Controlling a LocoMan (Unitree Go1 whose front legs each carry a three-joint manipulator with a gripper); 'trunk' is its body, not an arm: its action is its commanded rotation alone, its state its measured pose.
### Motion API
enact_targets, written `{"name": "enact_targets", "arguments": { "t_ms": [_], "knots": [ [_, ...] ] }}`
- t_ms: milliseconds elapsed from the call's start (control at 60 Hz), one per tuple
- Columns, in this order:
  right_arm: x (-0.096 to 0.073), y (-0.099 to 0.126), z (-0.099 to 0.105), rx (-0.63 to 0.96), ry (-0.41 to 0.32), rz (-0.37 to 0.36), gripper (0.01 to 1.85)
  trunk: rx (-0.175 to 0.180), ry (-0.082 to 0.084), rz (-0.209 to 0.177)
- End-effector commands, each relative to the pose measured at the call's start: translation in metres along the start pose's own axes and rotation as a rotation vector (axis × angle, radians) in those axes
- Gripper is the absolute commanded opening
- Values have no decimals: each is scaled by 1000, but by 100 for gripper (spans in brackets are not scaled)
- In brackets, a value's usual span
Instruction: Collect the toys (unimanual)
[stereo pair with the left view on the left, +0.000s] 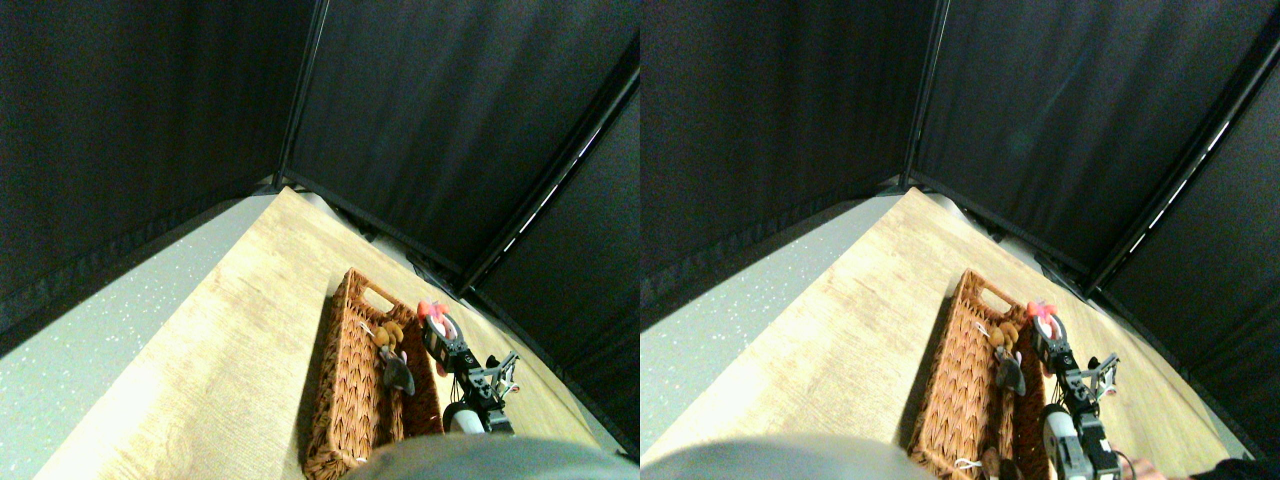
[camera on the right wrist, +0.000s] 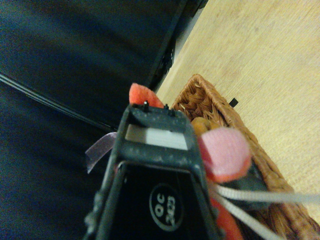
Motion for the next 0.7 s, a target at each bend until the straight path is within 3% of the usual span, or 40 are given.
{"name": "enact_targets", "arguments": {
  "t_ms": [17,200,283,367,383,433,633,700],
  "knots": [
    [0,6,-5,3,27,49,6,-12,3,16],
    [-1,2,-9,14,32,21,6,-13,10,19],
    [-2,0,-7,4,43,-7,46,-11,11,19],
    [-1,-1,-4,-5,51,-2,71,-3,16,15],
    [0,-2,-1,-25,41,2,85,-1,16,14],
    [0,-2,2,-36,29,6,92,3,16,9],
    [-2,-5,18,-26,-46,13,88,24,21,-5],
    [-3,-6,28,-46,-94,34,76,36,22,-15]
  ]
}}
